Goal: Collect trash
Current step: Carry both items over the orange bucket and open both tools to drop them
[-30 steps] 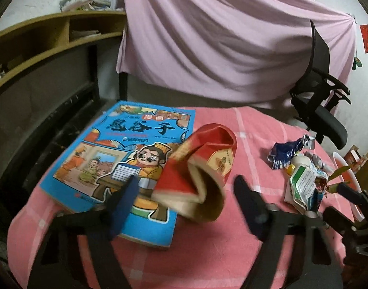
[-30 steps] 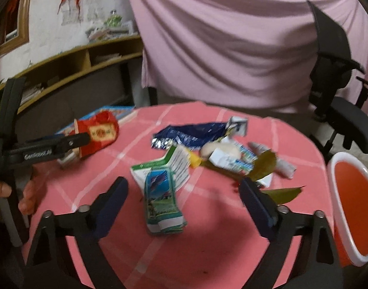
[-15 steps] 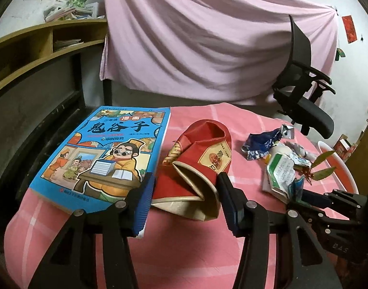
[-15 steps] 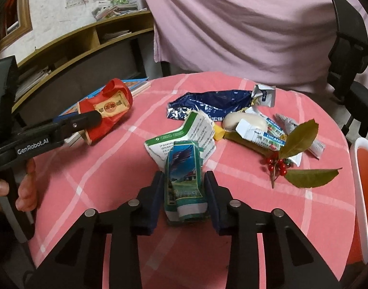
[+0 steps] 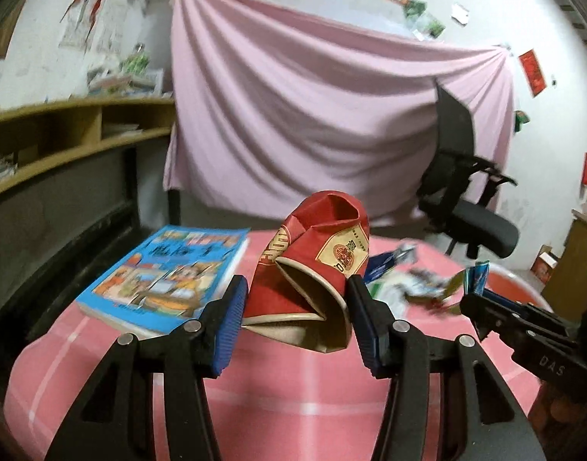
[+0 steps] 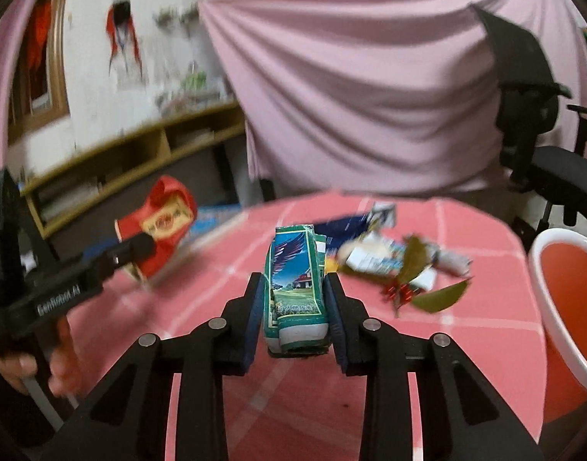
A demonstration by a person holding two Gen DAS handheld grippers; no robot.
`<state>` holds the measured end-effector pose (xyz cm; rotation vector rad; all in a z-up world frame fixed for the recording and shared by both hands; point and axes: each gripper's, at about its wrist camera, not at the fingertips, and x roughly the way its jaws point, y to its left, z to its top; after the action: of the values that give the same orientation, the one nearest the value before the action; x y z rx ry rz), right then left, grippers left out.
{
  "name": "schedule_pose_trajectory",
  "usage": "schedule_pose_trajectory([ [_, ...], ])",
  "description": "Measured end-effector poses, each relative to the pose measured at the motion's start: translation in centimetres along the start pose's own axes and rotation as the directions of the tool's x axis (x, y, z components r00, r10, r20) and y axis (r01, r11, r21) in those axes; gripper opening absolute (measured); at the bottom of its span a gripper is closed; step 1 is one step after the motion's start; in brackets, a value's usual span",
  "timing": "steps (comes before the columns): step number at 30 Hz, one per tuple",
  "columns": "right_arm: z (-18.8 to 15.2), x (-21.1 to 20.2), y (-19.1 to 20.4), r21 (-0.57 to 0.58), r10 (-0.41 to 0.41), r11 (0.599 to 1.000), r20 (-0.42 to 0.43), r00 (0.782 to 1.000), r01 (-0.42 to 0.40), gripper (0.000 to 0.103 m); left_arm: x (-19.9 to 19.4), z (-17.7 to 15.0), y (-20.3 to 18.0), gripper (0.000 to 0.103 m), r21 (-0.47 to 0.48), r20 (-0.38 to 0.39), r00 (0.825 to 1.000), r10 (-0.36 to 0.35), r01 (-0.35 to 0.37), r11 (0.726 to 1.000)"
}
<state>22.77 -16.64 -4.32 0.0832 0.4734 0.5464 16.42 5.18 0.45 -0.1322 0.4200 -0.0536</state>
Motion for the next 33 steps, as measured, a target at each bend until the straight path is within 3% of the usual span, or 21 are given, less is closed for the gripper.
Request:
schedule_pose_trajectory([
  [4,1.0,-3.5,-2.2,0.04,-0.044,0.998,0.141,0.989,0.039,0.029,-0.8,1.5,-3.7,0.047,0.023,0.062,0.996,-0.058,0.057,0.998],
  [6,1.7,-5.5,-3.9,0.071,-0.088,0.995,0.215,0.973,0.075,0.029,-0.6,2.6,-6.3,0.047,0.036,0.086,0.99,-0.111,0.108,0.993],
  [12,2.6,-10.6,-10.0,0.188,-0.297,0.951,0.349,0.889,0.244,0.029,0.7,5.0,-13.8,0.047,0.085,0.111,0.964,-0.243,0.235,0.968],
  [17,2.0,-12.4,-14.7,0.285,-0.441,0.89,0.341,0.83,0.356,0.029,3.6,5.8,-20.4,0.047,0.119,0.044,0.939,-0.342,0.335,0.935],
  [24,0.1,-12.2,-20.8,0.438,-0.514,0.81,0.211,0.831,0.39,0.029,9.1,4.9,-28.8,0.047,0.132,-0.164,0.901,-0.401,0.423,0.897],
  [27,-0.9,-12.1,-22.8,0.492,-0.519,0.778,0.151,0.841,0.391,0.03,11.6,4.7,-31.1,0.047,0.101,-0.248,0.886,-0.393,0.427,0.899],
  [29,-1.6,-11.7,-24.2,0.542,-0.497,0.755,0.106,0.861,0.369,0.031,12.7,4.6,-32.4,0.047,0.08,-0.303,0.867,-0.395,0.437,0.896],
  [33,-2.6,-11.6,-26.0,0.62,-0.473,0.707,0.058,0.879,0.339,0.032,15.3,4.4,-34.1,0.048,0.053,-0.385,0.857,-0.343,0.391,0.919],
])
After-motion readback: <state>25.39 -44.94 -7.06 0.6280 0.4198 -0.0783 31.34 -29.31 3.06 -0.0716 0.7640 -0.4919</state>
